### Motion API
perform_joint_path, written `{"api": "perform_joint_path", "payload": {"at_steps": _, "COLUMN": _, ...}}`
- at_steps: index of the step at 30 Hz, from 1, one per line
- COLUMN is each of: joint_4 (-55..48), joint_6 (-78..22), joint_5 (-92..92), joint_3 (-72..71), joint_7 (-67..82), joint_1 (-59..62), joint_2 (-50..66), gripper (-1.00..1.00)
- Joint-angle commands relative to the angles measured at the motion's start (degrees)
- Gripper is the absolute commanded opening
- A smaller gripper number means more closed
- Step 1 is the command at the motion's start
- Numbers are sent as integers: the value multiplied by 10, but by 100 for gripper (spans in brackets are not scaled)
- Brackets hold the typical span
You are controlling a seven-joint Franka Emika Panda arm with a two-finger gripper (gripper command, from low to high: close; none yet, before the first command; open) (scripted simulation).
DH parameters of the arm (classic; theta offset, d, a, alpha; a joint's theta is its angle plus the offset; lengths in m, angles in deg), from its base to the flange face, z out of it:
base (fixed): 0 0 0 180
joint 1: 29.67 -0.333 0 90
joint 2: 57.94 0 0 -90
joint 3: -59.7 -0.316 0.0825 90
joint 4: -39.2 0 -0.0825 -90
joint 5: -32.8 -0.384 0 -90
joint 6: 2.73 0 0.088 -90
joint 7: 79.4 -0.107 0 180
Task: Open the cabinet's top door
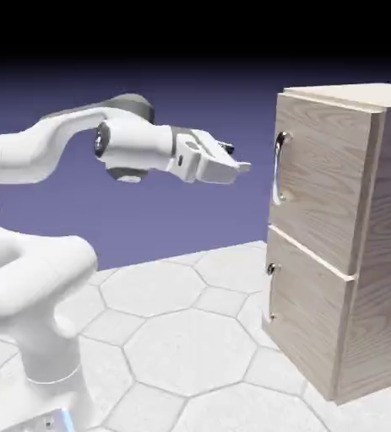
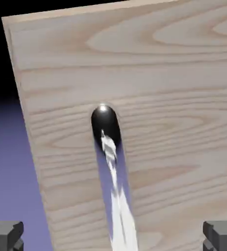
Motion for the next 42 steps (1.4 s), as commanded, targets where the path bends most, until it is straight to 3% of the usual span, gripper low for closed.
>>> {"api": "perform_joint_path", "payload": {"at_steps": 1, "joint_4": -1, "joint_6": -6, "joint_5": -25, "joint_3": -12, "joint_7": 12, "joint_1": 11, "joint_2": -11, "gripper": 0}}
{"api": "perform_joint_path", "payload": {"at_steps": 12, "joint_4": -9, "joint_6": -65, "joint_5": -272, "joint_3": -126, "joint_7": 125, "joint_1": 124, "joint_2": -115, "gripper": 0}}
{"api": "perform_joint_path", "payload": {"at_steps": 17, "joint_4": -87, "joint_6": -78, "joint_5": -310, "joint_3": -148, "joint_7": 134, "joint_1": 216, "joint_2": -98, "gripper": 0}}
{"api": "perform_joint_path", "payload": {"at_steps": 18, "joint_4": -87, "joint_6": -78, "joint_5": -310, "joint_3": -148, "joint_7": 134, "joint_1": 216, "joint_2": -98, "gripper": -100}}
{"api": "perform_joint_path", "payload": {"at_steps": 30, "joint_4": 67, "joint_6": -352, "joint_5": -292, "joint_3": -49, "joint_7": 236, "joint_1": 177, "joint_2": -73, "gripper": -100}}
{"api": "perform_joint_path", "payload": {"at_steps": 42, "joint_4": 130, "joint_6": -651, "joint_5": -179, "joint_3": 78, "joint_7": 330, "joint_1": 265, "joint_2": 3, "gripper": -100}}
